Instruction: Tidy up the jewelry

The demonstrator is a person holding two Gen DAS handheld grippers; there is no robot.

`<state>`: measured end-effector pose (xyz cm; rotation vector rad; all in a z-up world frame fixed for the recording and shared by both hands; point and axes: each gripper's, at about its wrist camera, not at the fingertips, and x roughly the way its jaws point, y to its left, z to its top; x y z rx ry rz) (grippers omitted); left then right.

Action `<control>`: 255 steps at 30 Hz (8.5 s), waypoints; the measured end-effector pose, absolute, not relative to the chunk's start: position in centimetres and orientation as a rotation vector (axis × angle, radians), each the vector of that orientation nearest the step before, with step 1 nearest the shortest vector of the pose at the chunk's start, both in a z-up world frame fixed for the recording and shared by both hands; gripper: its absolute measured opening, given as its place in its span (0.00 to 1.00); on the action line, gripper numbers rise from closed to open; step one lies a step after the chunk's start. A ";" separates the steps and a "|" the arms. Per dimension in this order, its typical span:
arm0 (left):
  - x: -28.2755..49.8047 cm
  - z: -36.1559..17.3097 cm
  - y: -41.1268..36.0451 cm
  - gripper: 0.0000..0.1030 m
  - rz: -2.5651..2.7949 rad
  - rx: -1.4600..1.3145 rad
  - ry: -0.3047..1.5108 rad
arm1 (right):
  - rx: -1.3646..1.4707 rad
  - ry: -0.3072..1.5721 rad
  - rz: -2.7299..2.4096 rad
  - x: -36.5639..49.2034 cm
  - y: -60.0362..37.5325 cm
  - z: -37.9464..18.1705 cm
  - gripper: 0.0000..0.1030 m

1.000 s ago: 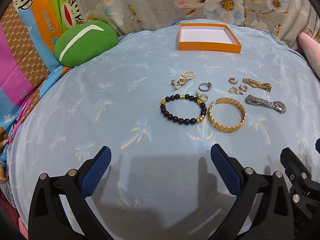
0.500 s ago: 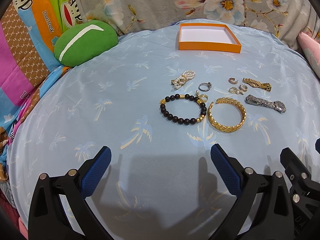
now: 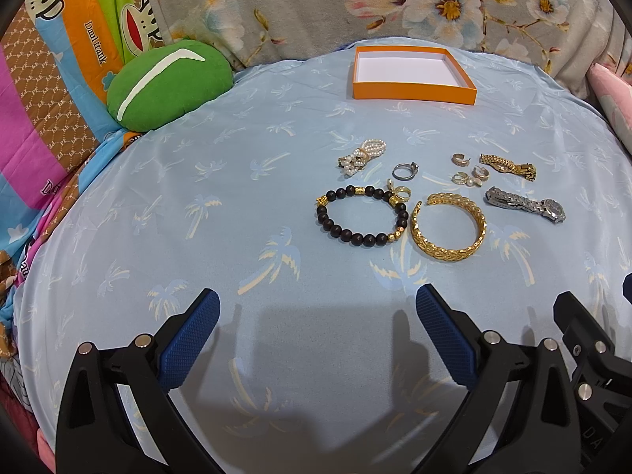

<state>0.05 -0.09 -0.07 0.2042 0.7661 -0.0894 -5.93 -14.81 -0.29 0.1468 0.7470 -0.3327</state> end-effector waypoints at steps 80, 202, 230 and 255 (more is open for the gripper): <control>3.4 1.4 4.7 0.95 -0.068 0.148 0.798 | 0.161 0.764 -0.160 -2.9 -15.6 0.5 0.90; 6.4 4.5 0.3 0.07 -0.460 0.060 0.774 | 0.174 0.772 -0.151 -1.4 -16.2 2.1 0.48; 6.6 5.0 -1.3 0.07 -0.463 0.094 0.749 | 0.249 0.825 -0.229 1.2 -21.6 -0.5 0.62; 7.1 4.9 -1.6 0.07 -0.464 0.092 0.747 | 0.286 0.839 -0.179 3.6 -23.5 -0.6 0.03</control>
